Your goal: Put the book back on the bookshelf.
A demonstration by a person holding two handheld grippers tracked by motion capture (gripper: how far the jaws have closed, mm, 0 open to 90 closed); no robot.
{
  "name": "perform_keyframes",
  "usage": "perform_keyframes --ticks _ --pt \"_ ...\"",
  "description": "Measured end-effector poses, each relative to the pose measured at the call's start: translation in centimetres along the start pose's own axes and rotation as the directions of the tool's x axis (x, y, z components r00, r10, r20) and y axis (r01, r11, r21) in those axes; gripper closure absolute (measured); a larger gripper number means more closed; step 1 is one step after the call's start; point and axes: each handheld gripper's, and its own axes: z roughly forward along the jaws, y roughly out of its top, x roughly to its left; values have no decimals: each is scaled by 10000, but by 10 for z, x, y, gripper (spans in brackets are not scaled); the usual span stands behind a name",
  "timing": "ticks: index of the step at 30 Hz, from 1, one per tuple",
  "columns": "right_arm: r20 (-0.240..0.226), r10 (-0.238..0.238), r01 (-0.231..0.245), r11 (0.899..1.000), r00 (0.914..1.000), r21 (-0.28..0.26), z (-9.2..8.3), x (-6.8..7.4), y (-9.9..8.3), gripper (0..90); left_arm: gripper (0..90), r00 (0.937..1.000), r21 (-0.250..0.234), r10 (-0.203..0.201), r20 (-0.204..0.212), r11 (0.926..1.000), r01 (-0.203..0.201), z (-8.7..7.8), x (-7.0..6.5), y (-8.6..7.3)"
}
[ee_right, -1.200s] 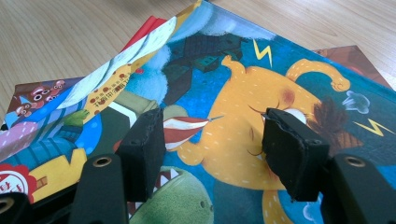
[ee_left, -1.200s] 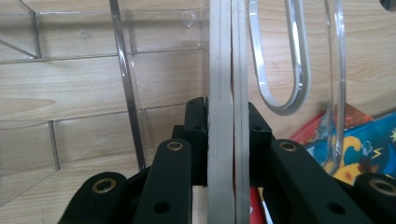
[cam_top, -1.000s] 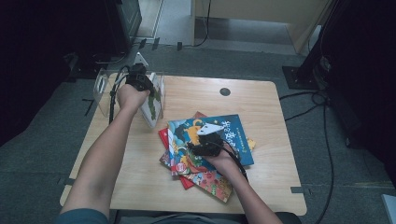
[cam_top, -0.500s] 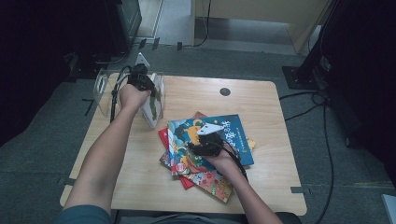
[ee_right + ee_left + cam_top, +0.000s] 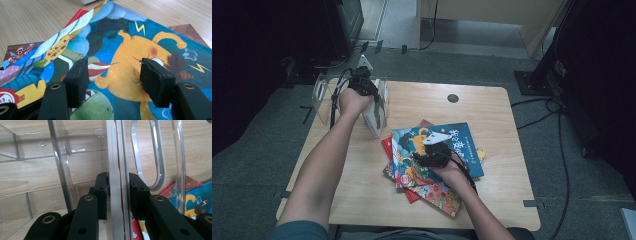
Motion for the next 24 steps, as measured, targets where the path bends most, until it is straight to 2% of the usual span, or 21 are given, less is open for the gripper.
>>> perform_keyframes --ticks 7,10,24 --pt "1 7 -7 10000 10000 -2 0 0 0 401 724 9998 -51 -20 199 10000 21 -8 3 -1" --pt "-3 21 -21 10000 10000 4 0 0 0 401 719 9999 -39 84 103 10000 -84 -10 2 -1" --pt "-3 16 -16 10000 10000 -1 0 0 0 401 683 9985 -447 460 288 9980 -447 -32 -1 -3"
